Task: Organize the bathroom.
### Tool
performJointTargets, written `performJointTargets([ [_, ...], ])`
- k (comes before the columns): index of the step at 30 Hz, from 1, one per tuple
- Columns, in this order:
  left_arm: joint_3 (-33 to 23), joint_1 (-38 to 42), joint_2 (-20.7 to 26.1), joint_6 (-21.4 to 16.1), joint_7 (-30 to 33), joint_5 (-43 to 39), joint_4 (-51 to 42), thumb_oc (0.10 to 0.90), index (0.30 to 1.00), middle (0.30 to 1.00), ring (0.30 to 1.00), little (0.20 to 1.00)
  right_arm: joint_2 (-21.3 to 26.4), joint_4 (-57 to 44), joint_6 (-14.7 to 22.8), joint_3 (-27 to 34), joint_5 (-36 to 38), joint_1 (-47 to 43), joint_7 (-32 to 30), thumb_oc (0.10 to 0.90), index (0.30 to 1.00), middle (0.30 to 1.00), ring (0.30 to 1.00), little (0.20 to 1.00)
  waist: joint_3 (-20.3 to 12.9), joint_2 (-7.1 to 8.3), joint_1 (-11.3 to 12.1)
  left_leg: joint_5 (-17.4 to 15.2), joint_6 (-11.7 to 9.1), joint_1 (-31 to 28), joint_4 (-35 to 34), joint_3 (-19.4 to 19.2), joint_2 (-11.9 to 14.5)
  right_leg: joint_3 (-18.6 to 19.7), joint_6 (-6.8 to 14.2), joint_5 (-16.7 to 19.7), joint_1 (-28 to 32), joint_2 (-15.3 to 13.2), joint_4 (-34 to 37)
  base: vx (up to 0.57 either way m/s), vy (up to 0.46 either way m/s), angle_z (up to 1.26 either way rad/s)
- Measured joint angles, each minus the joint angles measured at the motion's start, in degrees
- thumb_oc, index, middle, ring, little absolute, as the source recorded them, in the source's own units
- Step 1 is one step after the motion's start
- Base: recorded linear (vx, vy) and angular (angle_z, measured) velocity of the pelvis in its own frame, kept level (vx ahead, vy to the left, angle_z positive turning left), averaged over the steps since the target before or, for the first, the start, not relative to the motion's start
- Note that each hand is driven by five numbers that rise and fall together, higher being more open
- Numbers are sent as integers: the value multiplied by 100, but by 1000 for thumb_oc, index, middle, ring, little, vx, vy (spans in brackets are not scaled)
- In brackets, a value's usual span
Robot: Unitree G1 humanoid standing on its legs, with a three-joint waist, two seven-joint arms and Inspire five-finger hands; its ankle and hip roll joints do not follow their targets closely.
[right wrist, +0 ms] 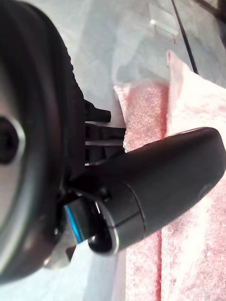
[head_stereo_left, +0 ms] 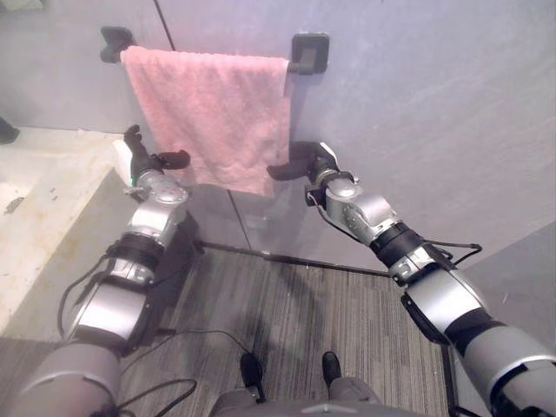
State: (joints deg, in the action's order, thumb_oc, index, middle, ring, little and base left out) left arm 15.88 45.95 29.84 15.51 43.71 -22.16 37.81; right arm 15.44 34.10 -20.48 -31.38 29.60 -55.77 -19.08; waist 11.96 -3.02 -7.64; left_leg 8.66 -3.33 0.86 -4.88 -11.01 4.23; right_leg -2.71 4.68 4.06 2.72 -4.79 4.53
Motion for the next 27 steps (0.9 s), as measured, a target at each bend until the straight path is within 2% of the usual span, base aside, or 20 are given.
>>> performJointTargets([
  [1,0,0,0,0,0,0,0,800,900,900,900,900,0,0,0,0,0,0,0,800,900,900,900,900,0,0,0,0,0,0,0,0,0,0,0,0,0,0,0,-48,31,-2],
  [4,-146,-580,-123,-49,-62,-8,-32,800,900,900,900,900,24,-18,-181,-95,-906,56,120,800,900,900,900,900,-4,6,-37,-2,-1,-3,-1,-38,-4,44,-3,5,-21,2,0,-40,23,-7],
  [7,-510,-1516,-435,-52,-153,-25,-325,800,900,900,900,900,406,-307,-350,-56,-1475,493,523,800,900,900,900,900,-15,34,-5,-17,5,-25,-11,-90,11,100,-2,6,-23,0,1,-26,-7,-8],
  [10,-639,-1974,-586,-38,-240,-45,-412,800,900,900,900,900,626,-490,-530,0,-1668,789,735,800,900,900,900,900,-13,53,0,-21,8,-28,-23,-115,13,121,-1,6,-29,0,2,-10,-4,-4],
  [13,-945,-3141,-951,-32,-572,-56,-1058,800,900,900,900,900,881,-1425,-709,615,-1817,2137,909,800,900,900,900,900,-24,94,-32,-27,11,-44,-25,-118,10,130,-1,5,-19,12,1,-34,-7,-1],
  [18,-975,-4034,-1173,-10,-1018,-47,-1347,800,900,900,900,900,947,-1866,-923,1132,-2079,3942,1290,800,900,900,900,900,-21,149,-90,-50,3,-60,-32,-136,42,170,1,0,-19,64,3,-47,-27,-3],
  [20,-1011,-4342,-1153,-102,-1239,-5,-1443,800,900,900,900,900,958,-1879,-670,1294,-2613,4725,1629,800,900,900,900,900,-26,166,-110,-123,-13,-77,-33,-132,64,175,-16,-18,-2,90,3,-50,-43,-5],
  [22,-1066,-4784,-1081,-139,-1768,34,-1297,800,900,900,900,900,1005,-1573,-666,1329,-3238,5533,2074,800,900,900,900,900,-31,160,-224,-321,13,-112,-34,-135,122,260,-9,-54,-13,123,4,-62,-57,-16],
  [24,-1007,-4923,-1070,-196,-2257,255,-1056,800,900,900,900,900,995,-989,-604,1400,-3377,5857,2200,800,900,900,900,900,-31,161,-303,-368,4,-106,-34,-150,147,275,-12,-54,-15,148,4,-92,-72,-3],
  [26,-717,-4913,-1026,-360,-2818,559,-508,800,900,900,900,900,942,201,-349,1395,-3353,5928,2189,800,900,900,900,900,-66,143,-356,-380,-8,-31,-35,-110,178,255,-21,-60,-44,185,4,-78,-63,8],
  [27,-470,-4841,-1035,-421,-3263,637,2,800,900,900,900,900,876,1156,-261,1367,-3244,5896,2066,800,900,900,900,900,-67,122,-351,-381,-12,14,-34,-97,210,244,-24,-58,-75,221,4,-90,-65,7],
])
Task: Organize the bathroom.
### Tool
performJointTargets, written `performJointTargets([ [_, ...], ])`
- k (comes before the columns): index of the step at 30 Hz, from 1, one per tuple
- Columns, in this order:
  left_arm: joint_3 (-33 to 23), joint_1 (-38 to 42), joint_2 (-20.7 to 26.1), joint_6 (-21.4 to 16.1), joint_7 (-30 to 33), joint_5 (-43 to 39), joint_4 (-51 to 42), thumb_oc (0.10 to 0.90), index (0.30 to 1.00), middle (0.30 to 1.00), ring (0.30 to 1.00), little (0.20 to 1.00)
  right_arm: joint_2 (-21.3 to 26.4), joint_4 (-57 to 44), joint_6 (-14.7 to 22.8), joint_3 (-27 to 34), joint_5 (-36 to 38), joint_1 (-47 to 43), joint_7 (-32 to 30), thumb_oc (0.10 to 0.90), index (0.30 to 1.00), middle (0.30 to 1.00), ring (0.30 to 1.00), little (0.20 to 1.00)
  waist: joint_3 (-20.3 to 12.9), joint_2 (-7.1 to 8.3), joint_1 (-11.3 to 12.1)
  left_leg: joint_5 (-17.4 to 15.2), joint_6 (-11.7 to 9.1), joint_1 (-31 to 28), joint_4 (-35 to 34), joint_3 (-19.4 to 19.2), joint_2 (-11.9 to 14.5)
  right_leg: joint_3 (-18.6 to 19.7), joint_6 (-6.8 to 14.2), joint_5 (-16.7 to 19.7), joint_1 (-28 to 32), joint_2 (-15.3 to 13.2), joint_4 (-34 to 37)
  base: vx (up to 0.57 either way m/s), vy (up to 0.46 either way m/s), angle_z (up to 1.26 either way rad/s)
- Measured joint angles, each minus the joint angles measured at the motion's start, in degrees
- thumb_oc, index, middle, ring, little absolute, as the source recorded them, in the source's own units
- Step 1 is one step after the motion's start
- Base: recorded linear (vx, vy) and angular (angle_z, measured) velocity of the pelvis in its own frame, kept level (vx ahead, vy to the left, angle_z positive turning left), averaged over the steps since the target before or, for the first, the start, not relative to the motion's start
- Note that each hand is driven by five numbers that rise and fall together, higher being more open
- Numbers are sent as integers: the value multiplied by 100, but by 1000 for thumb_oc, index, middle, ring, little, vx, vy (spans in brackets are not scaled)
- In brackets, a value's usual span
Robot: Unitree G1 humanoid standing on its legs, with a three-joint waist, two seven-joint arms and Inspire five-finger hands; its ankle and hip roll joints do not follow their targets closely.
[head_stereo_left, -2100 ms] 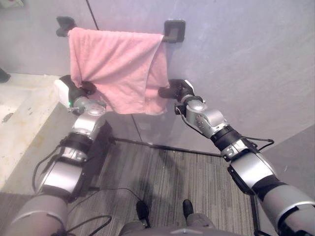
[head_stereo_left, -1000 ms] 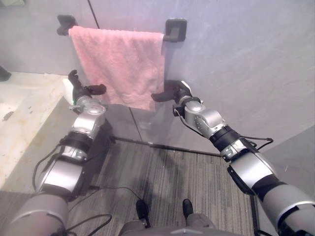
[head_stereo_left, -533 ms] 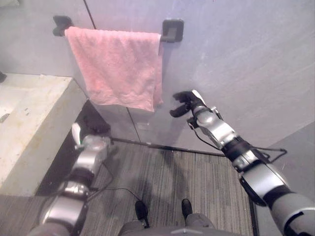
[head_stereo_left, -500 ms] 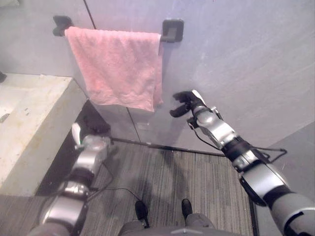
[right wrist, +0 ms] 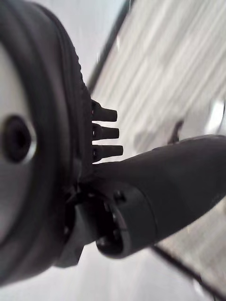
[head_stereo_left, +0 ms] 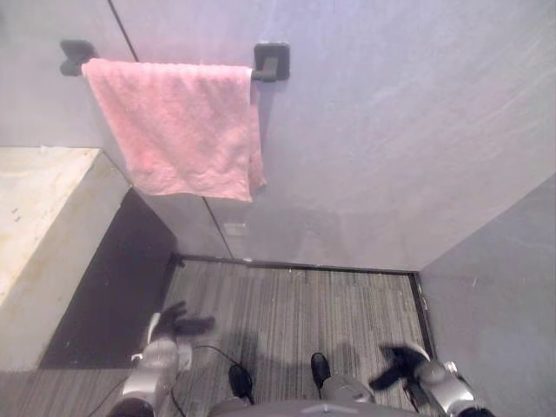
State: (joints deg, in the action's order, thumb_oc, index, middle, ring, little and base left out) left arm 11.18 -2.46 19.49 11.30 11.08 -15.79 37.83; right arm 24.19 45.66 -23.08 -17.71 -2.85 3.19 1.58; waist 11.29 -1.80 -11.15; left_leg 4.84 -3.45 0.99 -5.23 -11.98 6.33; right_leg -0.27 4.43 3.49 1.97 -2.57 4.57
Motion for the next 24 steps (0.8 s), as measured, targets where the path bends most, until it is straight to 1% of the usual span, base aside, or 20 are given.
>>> performJointTargets([
  [1,47,108,-50,18,-212,-4,264,800,900,900,900,900,-12,368,-21,-51,146,-6,-87,800,900,900,900,900,-2,-6,-10,-3,-4,10,0,-4,20,-14,-5,-2,-9,16,0,-125,-93,6],
  [2,213,36,-169,-94,-469,-33,685,800,900,900,900,900,-115,1061,167,-40,154,-50,-173,800,900,900,900,900,-3,-28,13,1,-24,56,1,71,33,-39,-18,7,-39,55,-1,-161,-104,8],
  [4,500,169,-395,-193,-857,-24,1467,800,900,900,900,900,-296,2045,122,-108,152,-262,-261,800,900,900,900,900,-1,-106,72,25,-62,118,0,146,57,-130,-71,11,-44,106,1,-122,-52,21],
  [5,649,229,-576,-146,-1062,-20,1905,800,900,900,900,900,-332,2264,-18,-152,147,-312,-253,800,900,900,900,900,-4,-177,138,30,-72,165,-1,174,90,-181,-86,7,-62,126,1,-94,-16,25],
  [7,565,219,-756,-155,-1202,-181,2101,800,900,900,900,900,-355,2329,-34,-264,147,-372,-204,800,900,900,900,900,5,-248,182,-3,-116,245,-1,182,131,-298,-145,12,-100,153,0,-130,-32,35],
  [8,611,327,-763,-189,-1252,-126,2265,800,900,900,900,900,-401,2312,-13,-324,147,-469,-172,800,900,900,900,900,11,-317,293,-122,-163,303,-2,119,215,-479,-268,52,-97,164,-2,-182,-55,48],
  [10,617,455,-764,-230,-1310,60,2422,800,900,900,900,900,-441,2300,19,-335,152,-611,-159,800,900,900,900,900,7,-307,332,-299,-275,306,-1,-60,225,-665,-345,73,-96,88,-1,-139,-39,39],
  [11,625,533,-763,-245,-1313,132,2503,800,900,900,900,900,-442,2284,34,-372,180,-672,-174,800,900,900,900,900,19,-256,308,-374,-227,297,37,-247,246,-759,-383,86,-106,22,5,-163,-27,55],
  [12,651,772,-771,-197,-1377,345,2704,800,900,900,900,900,-418,2115,136,-459,348,-885,-272,800,900,900,900,900,11,-155,290,-215,-356,356,498,-396,291,-914,-446,47,-141,-178,34,-156,-27,56],
  [13,649,852,-779,-167,-1386,467,2830,800,900,900,900,900,-404,2092,196,-480,383,-1017,-318,800,900,900,900,900,-18,-122,281,-202,-412,377,945,-390,334,-939,-462,37,-135,-263,-21,-162,-33,53],
  [14,646,935,-809,-203,-1373,495,2992,800,900,900,900,900,-366,2093,250,-503,385,-1128,-322,800,900,900,900,900,-16,-111,252,10,-411,453,1617,-251,358,-967,-451,-60,-221,-341,-211,-143,-50,45],
  [15,612,991,-825,-208,-1335,497,3137,800,900,900,900,900,-358,2100,283,-477,380,-1262,-370,800,900,900,900,900,-3,-74,138,7,-483,529,2006,-94,284,-916,-312,-330,-342,-411,-596,-143,-52,40],
  [16,577,978,-804,-238,-1298,501,3158,800,900,900,900,900,-385,2109,305,-420,382,-1321,-387,800,900,900,900,900,-29,-60,178,149,-483,518,1830,2,243,-693,-322,-459,-618,-286,-933,-136,-39,49],
  [17,582,1006,-692,-251,-1282,528,3152,800,900,900,900,900,-463,2109,335,-417,385,-1354,-357,800,900,900,900,900,-80,5,166,341,-704,532,1566,120,213,-562,-417,-579,-844,-99,-1142,-142,19,70],
  [18,597,1121,-508,-257,-1225,545,3159,800,900,900,900,900,-611,2108,362,-366,383,-1345,-343,800,900,900,900,900,-39,286,109,571,-910,571,1311,214,111,-440,-775,-524,-954,-148,-1093,-148,39,63],
  [19,585,1256,-444,-239,-1220,581,3179,800,900,900,900,900,-664,2127,376,-323,379,-1374,-344,800,900,900,900,900,29,416,208,191,-706,705,2141,99,188,-458,-901,-428,-953,-171,-1010,-190,104,36],
  [20,352,1267,-422,-249,-1221,485,3242,800,900,900,900,900,-658,2140,432,-318,376,-1364,-330,800,900,900,900,900,57,474,276,-389,-629,849,3722,70,429,-524,-837,-196,-773,-128,-833,-164,135,-1],
  [22,472,1326,-477,-263,-1220,520,3271,800,900,900,900,900,-473,2155,442,-305,365,-1303,-330,800,900,900,900,900,38,390,146,-385,-711,504,4227,120,511,-638,-747,-114,-696,-133,-727,-248,218,23],
  [23,480,1341,-524,-267,-1226,520,3295,800,900,900,900,900,-383,2157,452,-293,363,-1295,-333,800,900,900,900,900,44,319,112,-423,-745,321,4086,110,499,-653,-713,-92,-730,-134,-731,-241,220,28],
  [24,484,1390,-537,-281,-1226,518,3293,800,900,900,900,900,-349,2166,453,-260,353,-1289,-335,800,900,900,900,900,46,309,77,-603,-793,261,3877,96,457,-681,-660,-52,-773,-174,-732,-215,279,19],
])
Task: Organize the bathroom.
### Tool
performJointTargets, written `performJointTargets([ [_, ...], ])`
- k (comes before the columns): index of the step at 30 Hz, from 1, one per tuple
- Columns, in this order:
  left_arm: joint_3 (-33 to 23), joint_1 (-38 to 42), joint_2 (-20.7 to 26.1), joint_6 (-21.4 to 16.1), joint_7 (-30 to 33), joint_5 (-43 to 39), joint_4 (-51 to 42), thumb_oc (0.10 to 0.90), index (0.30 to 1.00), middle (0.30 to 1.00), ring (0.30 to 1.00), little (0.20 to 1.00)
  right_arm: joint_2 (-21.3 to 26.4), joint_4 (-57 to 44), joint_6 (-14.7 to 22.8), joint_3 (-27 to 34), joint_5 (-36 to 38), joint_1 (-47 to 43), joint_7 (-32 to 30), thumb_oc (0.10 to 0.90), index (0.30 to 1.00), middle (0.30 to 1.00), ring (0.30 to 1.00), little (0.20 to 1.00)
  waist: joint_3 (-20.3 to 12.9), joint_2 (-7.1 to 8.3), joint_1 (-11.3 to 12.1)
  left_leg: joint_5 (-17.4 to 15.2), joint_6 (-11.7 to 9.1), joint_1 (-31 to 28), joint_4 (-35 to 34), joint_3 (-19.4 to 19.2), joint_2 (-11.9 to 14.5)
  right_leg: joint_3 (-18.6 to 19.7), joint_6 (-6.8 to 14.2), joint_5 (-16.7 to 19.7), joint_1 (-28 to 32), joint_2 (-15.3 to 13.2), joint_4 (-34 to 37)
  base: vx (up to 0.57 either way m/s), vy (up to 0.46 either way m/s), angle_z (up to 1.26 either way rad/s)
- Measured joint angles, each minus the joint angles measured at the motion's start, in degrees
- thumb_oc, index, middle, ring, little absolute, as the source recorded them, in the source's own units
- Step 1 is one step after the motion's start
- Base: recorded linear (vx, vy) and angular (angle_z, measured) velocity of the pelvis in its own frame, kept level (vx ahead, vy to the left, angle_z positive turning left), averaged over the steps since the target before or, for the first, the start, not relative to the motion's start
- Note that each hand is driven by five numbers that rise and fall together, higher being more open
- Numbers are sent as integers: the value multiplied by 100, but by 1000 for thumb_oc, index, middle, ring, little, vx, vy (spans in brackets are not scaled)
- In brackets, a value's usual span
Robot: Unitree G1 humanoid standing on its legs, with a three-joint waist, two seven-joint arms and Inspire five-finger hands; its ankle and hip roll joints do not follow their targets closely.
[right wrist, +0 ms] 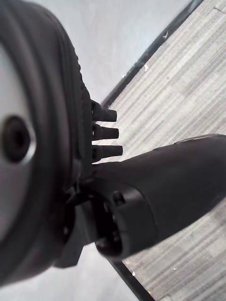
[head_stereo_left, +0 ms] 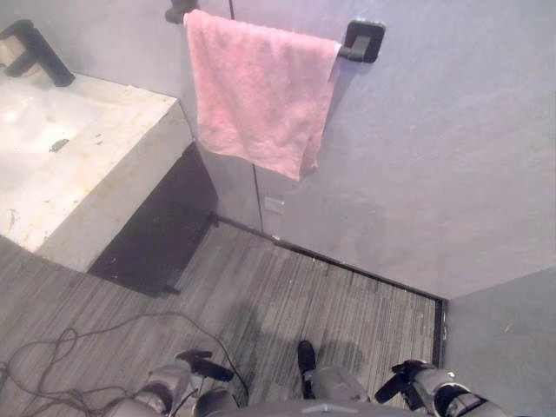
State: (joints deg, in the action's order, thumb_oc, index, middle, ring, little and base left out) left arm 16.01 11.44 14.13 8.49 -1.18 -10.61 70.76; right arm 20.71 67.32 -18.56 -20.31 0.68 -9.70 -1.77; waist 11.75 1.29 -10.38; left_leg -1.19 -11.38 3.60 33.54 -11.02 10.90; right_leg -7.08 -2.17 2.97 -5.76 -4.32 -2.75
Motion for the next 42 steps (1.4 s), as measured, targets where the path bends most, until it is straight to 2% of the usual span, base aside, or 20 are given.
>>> performJointTargets([
  [1,3,39,-8,-45,4,0,-12,800,900,900,900,900,12,-6,-16,61,-23,0,0,800,900,900,900,900,0,2,-18,-152,36,-40,-204,-83,-64,-36,58,40,-45,-57,-1,-228,313,42],
  [2,-3,158,-61,-103,11,3,-55,800,900,900,900,900,116,15,-48,234,-20,84,17,800,900,900,900,900,1,-101,-187,-611,49,-254,-785,-526,-123,-204,154,104,-122,-149,-34,-367,391,48],
  [4,68,182,-131,-88,21,10,-41,800,900,900,900,900,202,0,-24,315,-20,194,6,800,900,900,900,900,12,-305,-282,-971,275,-586,-1627,-905,-155,-338,263,181,-141,-195,-61,-323,254,57],
  [6,262,245,-143,-109,94,14,-185,800,900,900,900,900,211,-6,-24,386,8,290,21,800,900,900,900,900,49,-363,-400,-907,472,-904,-2670,-1115,-500,-416,355,140,-396,-462,-461,-296,280,70],
  [8,347,252,-59,-65,144,31,-535,800,900,900,900,900,193,-121,24,439,20,414,38,800,900,900,900,900,211,-232,-366,-813,786,-1009,-3184,-1169,-987,-388,745,195,-703,-887,-830,-466,215,48],
  [10,338,195,41,61,166,100,-638,800,900,900,900,900,166,-277,77,455,19,468,75,800,900,900,900,900,345,-145,-344,-729,916,-958,-3237,-1119,-1264,25,1024,594,-737,-1130,-679,-340,110,21],
  [12,326,89,178,281,165,177,-590,800,900,900,900,900,137,-342,182,511,14,564,95,800,900,900,900,900,508,-288,-460,-632,1133,-854,-3250,-837,-1284,956,1280,855,-679,-1027,-756,-219,85,67],
  [14,312,-20,405,317,190,143,-539,800,900,900,900,900,85,-260,271,528,-23,704,169,800,900,900,900,900,652,-567,-377,-458,1384,-711,-3266,-583,-1067,1302,1274,614,-547,-697,-1205,-224,53,80],
  [15,316,-23,542,325,224,90,-559,800,900,900,900,900,51,-190,305,538,-46,751,194,800,900,900,900,900,696,-661,-328,-405,1456,-679,-3302,-475,-984,1351,1096,196,-608,-477,-1758,-169,11,47],
  [17,313,-80,666,421,284,-19,-525,800,900,900,900,900,45,-150,334,534,-173,688,220,800,900,900,900,900,717,-722,-174,-314,1423,-609,-3332,-374,-935,1387,1172,-71,-407,-217,-1755,-108,-53,22],
  [18,147,-91,665,480,357,-49,-362,800,900,900,900,900,26,-57,386,514,-272,606,235,800,900,900,900,900,715,-720,-115,-209,1356,-616,-3436,-286,-931,1427,1159,-307,67,-16,-974,-139,-134,21],
  [19,104,-88,704,544,425,-48,-252,800,900,900,900,900,-36,-23,391,490,-277,627,235,800,900,900,900,900,651,-580,-12,-146,1289,-631,-3503,-276,-1003,1264,1140,-147,467,49,-159,-175,-152,11],
  [22,-71,-425,589,528,523,-50,-245,800,900,900,900,900,-69,-63,631,319,-485,315,217,800,900,900,900,900,506,-321,204,-40,1147,-559,-3649,-481,-1133,917,916,-44,700,-67,672,-231,-119,-30],
  [28,-126,-521,190,10,463,-323,-338,800,900,900,900,900,-66,-125,767,258,-472,166,76,800,900,900,900,900,397,-270,256,350,1027,-143,-3744,-47,-1004,567,680,9,474,140,691,-159,-7,36],
  [31,-169,-528,193,-92,480,-566,-280,800,900,900,900,900,-38,-96,697,259,-471,164,27,800,900,900,900,900,389,-265,322,342,957,-6,-3505,50,-888,519,548,-3,486,151,681,-28,106,16],
  [33,-346,-515,196,-110,495,-565,-263,800,900,900,900,900,-40,-62,653,259,-446,179,11,800,900,900,900,900,387,-272,366,299,666,58,-3481,111,-852,509,389,-18,501,150,675,32,168,14],
  [35,-478,-463,218,-128,560,-581,-233,800,900,900,900,900,-63,-64,639,254,-362,197,-58,800,900,900,900,900,419,-171,383,61,677,251,-2882,74,-723,382,256,48,501,14,679,106,356,14],
  [37,-512,-402,185,-115,721,-813,-90,800,900,900,900,900,-62,-35,596,273,-196,173,-132,800,900,900,900,900,391,-181,357,101,426,400,-2402,530,-198,382,290,27,543,-45,686,133,466,9],
  [39,-508,-422,161,-90,742,-973,-71,800,900,900,900,900,-27,-26,524,271,-191,176,-207,800,900,900,900,900,360,-272,236,159,347,350,-2520,689,117,380,379,-33,575,-70,638,83,405,15],
  [42,-505,-390,30,-78,739,-1001,-69,800,900,900,900,900,86,-3,453,287,-125,194,-366,800,900,900,900,900,354,-463,179,67,398,167,-2782,355,107,358,679,-108,560,-278,434,112,613,10],
])
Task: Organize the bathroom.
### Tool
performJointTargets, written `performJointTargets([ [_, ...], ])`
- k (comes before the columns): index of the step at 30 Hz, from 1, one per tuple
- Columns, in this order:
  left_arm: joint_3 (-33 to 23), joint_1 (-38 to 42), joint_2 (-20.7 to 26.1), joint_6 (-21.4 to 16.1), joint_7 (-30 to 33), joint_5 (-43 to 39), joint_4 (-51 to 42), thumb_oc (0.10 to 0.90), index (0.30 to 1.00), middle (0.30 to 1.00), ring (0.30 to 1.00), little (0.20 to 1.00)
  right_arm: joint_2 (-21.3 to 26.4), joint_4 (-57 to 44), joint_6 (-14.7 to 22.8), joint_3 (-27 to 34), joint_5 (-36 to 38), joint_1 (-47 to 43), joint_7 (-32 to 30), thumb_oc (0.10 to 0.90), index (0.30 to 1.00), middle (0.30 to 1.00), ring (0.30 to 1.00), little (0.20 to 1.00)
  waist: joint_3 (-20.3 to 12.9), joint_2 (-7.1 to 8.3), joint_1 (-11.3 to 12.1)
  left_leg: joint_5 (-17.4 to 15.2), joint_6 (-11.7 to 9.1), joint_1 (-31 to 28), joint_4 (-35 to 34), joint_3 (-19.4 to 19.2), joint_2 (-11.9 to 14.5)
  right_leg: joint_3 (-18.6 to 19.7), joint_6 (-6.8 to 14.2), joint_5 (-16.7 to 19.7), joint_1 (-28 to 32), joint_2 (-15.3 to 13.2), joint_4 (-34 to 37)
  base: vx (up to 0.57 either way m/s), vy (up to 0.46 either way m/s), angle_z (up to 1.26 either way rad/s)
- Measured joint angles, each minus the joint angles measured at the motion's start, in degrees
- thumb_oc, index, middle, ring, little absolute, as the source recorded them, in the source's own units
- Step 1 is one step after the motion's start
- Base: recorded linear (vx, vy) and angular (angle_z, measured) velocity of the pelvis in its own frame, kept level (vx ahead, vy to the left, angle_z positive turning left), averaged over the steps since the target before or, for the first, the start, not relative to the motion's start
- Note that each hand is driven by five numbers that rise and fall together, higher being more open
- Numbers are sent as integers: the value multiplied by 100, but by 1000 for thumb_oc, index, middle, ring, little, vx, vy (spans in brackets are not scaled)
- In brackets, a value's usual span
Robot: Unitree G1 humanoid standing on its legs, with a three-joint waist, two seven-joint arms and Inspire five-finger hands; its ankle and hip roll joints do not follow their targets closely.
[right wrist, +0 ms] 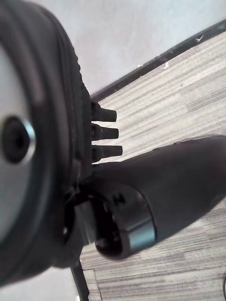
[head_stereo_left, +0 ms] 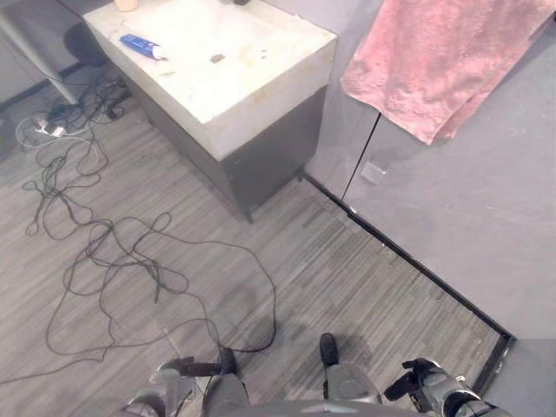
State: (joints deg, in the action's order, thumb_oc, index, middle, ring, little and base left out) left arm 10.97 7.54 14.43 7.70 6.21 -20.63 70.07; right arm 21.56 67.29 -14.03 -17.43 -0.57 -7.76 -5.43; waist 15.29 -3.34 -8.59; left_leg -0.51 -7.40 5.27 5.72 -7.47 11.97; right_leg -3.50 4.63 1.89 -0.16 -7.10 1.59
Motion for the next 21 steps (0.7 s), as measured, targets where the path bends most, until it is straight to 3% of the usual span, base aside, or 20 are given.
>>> performJointTargets([
  [1,26,123,-8,11,1,18,10,800,900,900,900,900,-32,13,4,36,96,41,-43,800,900,900,900,900,44,124,-64,-96,98,-6,4,-215,-263,-66,110,-45,-48,-326,-210,143,642,48],
  [2,83,170,-31,-3,-25,58,8,800,900,900,900,900,-38,-1,12,119,107,35,-38,800,900,900,900,900,73,145,-102,-38,231,22,16,-291,-396,-68,173,-132,-125,-501,-463,117,506,48],
  [4,192,185,-27,-18,-45,81,-39,800,900,900,900,900,-54,6,16,132,96,54,-42,800,900,900,900,900,93,188,-93,-166,349,87,225,-277,-664,26,158,-112,-251,-797,-763,108,407,22],
  [5,229,170,-30,-4,-52,80,-28,800,900,900,900,900,-61,-6,41,176,83,92,-10,800,900,900,900,900,130,154,-60,-314,527,54,383,-318,-848,133,87,-57,-356,-987,-1081,149,510,3],
  [8,222,97,104,109,-57,181,-25,800,900,900,900,900,-135,-122,130,190,-124,141,21,800,900,900,900,900,226,140,209,-554,830,-177,528,-714,-1054,68,-80,394,-672,-1292,-1644,150,470,-53],
  [9,208,-61,207,142,-70,334,16,800,900,900,900,900,-121,-257,211,241,-139,138,89,800,900,900,900,900,271,111,237,-638,923,-272,514,-893,-1070,-15,-80,767,-738,-1301,-1723,181,269,-56],
  [10,189,-122,318,157,-28,334,44,800,900,900,900,900,-108,-366,227,245,-151,178,117,800,900,900,900,900,298,83,200,-647,999,-403,433,-899,-1087,-15,19,704,-831,-1233,-1806,198,258,-44],
  [12,166,-116,468,269,65,332,61,800,900,900,900,900,-91,-406,239,255,-137,247,170,800,900,900,900,900,300,12,155,-521,1084,-611,-52,-835,-1061,417,322,197,-856,-557,-1723,206,235,-5],
  [15,132,-35,560,393,125,343,212,800,900,900,900,900,-74,-382,204,416,-137,430,199,800,900,900,900,900,265,151,-129,-143,1224,-988,-876,-645,-1334,527,286,-81,-1028,238,-1449,253,256,30],
  [17,144,225,446,517,165,478,441,800,900,900,900,900,-17,-261,275,505,-141,454,182,800,900,900,900,900,299,66,-322,-148,1249,-964,-928,-518,-1344,916,215,-136,-1365,754,-1251,259,170,47],
  [18,141,346,369,534,135,540,466,800,900,900,900,900,-24,-222,253,553,-140,497,165,800,900,900,900,900,238,128,-554,-126,1257,-1018,-1050,-383,-1494,910,240,-2,-1566,839,-881,347,156,69],
  [19,141,397,315,486,135,560,395,800,900,900,900,900,-31,-170,195,555,-143,598,168,800,900,900,900,900,163,293,-651,-204,1322,-1083,-1083,-360,-1694,747,248,185,-1802,787,-653,317,116,44],
  [21,136,322,177,358,145,578,145,800,900,900,900,900,-7,-125,193,563,-157,696,181,800,900,900,900,900,84,405,-669,-397,1391,-1277,-1081,-475,-1879,15,273,306,-2070,675,-558,270,32,-15],
])
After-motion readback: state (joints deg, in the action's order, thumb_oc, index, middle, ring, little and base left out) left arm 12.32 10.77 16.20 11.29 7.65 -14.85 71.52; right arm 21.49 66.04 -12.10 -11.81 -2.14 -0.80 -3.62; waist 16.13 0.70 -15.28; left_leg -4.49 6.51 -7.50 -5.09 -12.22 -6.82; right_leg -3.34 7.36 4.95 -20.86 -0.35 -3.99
